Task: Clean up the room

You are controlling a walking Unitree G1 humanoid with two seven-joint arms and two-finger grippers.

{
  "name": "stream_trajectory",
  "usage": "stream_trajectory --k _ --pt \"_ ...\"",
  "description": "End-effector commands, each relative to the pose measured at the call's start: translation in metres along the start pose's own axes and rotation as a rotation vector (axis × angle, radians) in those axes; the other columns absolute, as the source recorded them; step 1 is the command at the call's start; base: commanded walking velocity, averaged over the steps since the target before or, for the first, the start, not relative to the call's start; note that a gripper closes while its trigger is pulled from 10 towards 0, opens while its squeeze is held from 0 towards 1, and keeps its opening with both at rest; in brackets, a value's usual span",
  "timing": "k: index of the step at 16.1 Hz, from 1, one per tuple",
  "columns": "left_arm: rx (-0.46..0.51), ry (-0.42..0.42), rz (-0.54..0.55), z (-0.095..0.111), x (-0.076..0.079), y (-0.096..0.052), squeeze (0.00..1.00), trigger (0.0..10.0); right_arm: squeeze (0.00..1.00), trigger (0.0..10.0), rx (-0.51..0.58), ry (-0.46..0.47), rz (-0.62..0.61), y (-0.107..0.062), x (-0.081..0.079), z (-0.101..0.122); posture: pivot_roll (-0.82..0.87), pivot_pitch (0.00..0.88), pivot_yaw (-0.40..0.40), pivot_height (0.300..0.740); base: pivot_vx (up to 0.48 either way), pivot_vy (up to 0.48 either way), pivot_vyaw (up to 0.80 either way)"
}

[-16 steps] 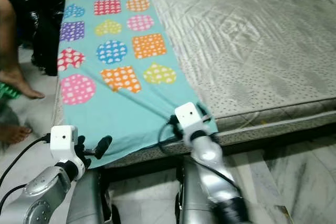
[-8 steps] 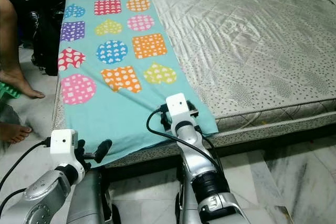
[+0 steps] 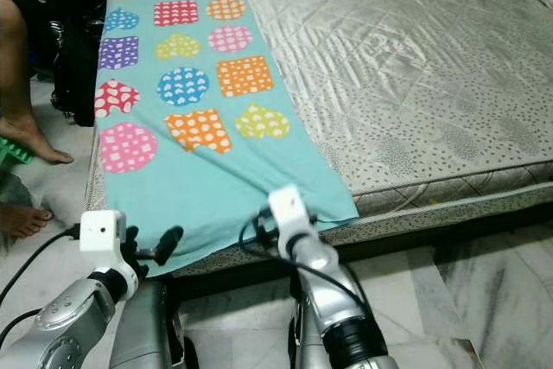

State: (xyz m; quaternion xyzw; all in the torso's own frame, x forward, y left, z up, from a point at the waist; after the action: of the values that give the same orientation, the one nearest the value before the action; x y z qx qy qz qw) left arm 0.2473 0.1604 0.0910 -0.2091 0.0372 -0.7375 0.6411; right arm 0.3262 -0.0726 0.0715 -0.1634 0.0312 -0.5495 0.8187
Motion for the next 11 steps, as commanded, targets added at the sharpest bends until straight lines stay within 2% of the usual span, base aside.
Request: stream_trajectory --k 1,2,6,8,9,11 --pt "0.043 0.007 0.039 0.006 -0.004 -0.002 0.0 10.0 0.0 10.0 0.092 0.065 -0.025 -0.008 0.005 0.011 -0.04 0.15 0.02 0.543 0.0 0.0 0.0" --pt "0.068 0.0 0.059 0.009 -0.005 -0.002 0.0 10.0 0.0 10.0 0.162 0.122 -0.051 -0.014 0.012 0.022 -0.05 0.137 0.02 0.543 0.0 0.0 0.0" --pt "0.122 -0.026 0.057 0.013 0.0 0.004 0.0 10.0 0.0 10.0 0.279 0.226 -0.14 -0.029 0.034 0.041 -0.06 0.086 0.024 0.543 0.0 0.0 0.0" --pt "0.142 -0.047 0.062 0.016 0.001 0.004 0.0 10.0 0.0 10.0 0.277 0.234 -0.141 -0.033 0.037 0.038 -0.07 0.081 0.027 0.543 0.0 0.0 0.0" --pt "0.086 -0.042 0.096 0.008 -0.003 0.006 0.0 10.0 0.0 10.0 0.253 0.25 -0.14 -0.036 0.039 0.029 -0.07 0.079 0.027 0.543 0.0 0.0 0.0" --pt "0.095 -0.059 0.095 0.007 -0.003 0.007 0.0 10.0 0.0 10.0 0.236 0.245 -0.165 -0.038 0.043 0.026 -0.08 0.079 0.027 0.543 0.0 0.0 0.0"
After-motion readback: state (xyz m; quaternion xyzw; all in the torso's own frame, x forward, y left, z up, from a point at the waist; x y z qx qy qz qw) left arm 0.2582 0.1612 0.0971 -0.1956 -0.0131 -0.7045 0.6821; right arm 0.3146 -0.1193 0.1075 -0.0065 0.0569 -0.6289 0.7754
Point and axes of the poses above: a point about 5 cm out from each wrist's last joint towards the gripper, its own y axis pointing out of the wrist towards the gripper, its own z axis along the axis of the wrist's last joint, x = y × z, the point moved 2 cm from there along y, pointing out of the wrist towards the gripper, and after that the axes turned 2 degrees about -y, right-handed, at the moved point
